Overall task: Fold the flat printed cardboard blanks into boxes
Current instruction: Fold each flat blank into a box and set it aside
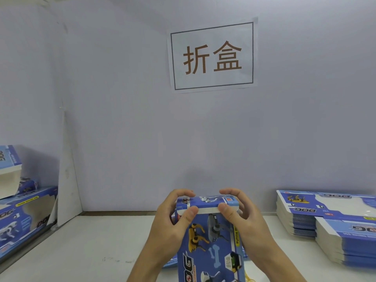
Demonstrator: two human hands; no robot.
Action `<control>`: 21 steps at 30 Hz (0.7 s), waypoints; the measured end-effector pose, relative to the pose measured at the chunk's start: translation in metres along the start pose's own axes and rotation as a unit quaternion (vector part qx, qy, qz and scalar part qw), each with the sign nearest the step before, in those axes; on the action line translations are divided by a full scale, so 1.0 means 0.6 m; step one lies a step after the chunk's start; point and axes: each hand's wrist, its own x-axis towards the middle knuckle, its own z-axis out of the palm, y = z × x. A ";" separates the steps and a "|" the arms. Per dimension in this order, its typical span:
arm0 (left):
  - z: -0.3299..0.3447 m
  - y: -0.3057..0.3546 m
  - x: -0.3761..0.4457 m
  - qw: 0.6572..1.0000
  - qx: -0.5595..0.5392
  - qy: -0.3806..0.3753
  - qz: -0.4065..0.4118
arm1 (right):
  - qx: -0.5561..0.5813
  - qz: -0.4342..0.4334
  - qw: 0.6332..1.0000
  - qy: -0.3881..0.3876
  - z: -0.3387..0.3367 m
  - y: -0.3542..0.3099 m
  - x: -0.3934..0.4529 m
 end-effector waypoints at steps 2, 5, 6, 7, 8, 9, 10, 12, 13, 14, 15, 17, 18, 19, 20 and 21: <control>-0.001 -0.001 0.000 1.000 -0.005 0.001 -0.001 | 0.000 0.000 1.000 0.002 -0.003 0.001 0.001; 0.001 -0.003 0.002 1.000 -0.024 0.004 -0.006 | 0.015 0.012 1.000 -0.015 -0.007 0.006 -0.001; 0.003 -0.003 0.003 1.000 -0.020 0.008 -0.006 | 0.010 0.016 0.999 -0.028 -0.007 0.008 -0.002; 0.006 -0.003 0.003 1.000 -0.015 0.007 -0.008 | -0.008 0.019 0.999 -0.038 -0.009 0.010 -0.002; 0.010 -0.004 0.004 1.000 -0.019 0.003 -0.017 | -0.033 0.023 0.998 -0.039 -0.010 0.013 -0.002; 0.013 -0.006 0.004 0.999 -0.028 -0.001 -0.031 | -0.053 0.024 0.998 -0.026 -0.011 0.014 0.000; 0.015 -0.009 0.005 0.999 -0.029 -0.004 -0.046 | -0.062 0.022 0.998 -0.002 -0.012 0.016 0.003; 0.016 -0.013 0.006 0.997 -0.017 -0.013 -0.072 | -0.043 0.004 0.998 0.051 -0.015 0.015 0.007; 0.015 -0.013 0.006 0.996 -0.020 -0.024 -0.086 | -0.024 -0.003 0.996 0.084 -0.017 0.013 0.009; 0.014 -0.012 0.006 0.994 -0.021 -0.039 -0.101 | 0.001 -0.005 0.993 0.115 -0.021 0.015 0.012; 0.012 -0.013 0.006 0.991 -0.017 -0.056 -0.118 | 0.028 0.000 0.989 0.142 -0.024 0.014 0.014; 0.005 -0.014 0.004 0.984 0.001 -0.096 -0.151 | 0.067 0.005 0.981 0.181 -0.030 0.010 0.016; -0.001 -0.015 0.002 0.979 0.007 -0.118 -0.163 | 0.070 0.004 0.978 0.195 -0.034 0.011 0.018; -0.006 -0.015 0.000 0.975 0.011 -0.139 -0.174 | 0.069 0.007 0.975 0.212 -0.036 0.009 0.019; -0.012 -0.015 -0.003 0.970 0.016 -0.158 -0.186 | 0.075 0.008 0.973 0.220 -0.039 0.008 0.019; -0.018 -0.016 -0.005 0.966 0.015 -0.167 -0.195 | 0.090 0.008 0.973 0.214 -0.041 0.005 0.017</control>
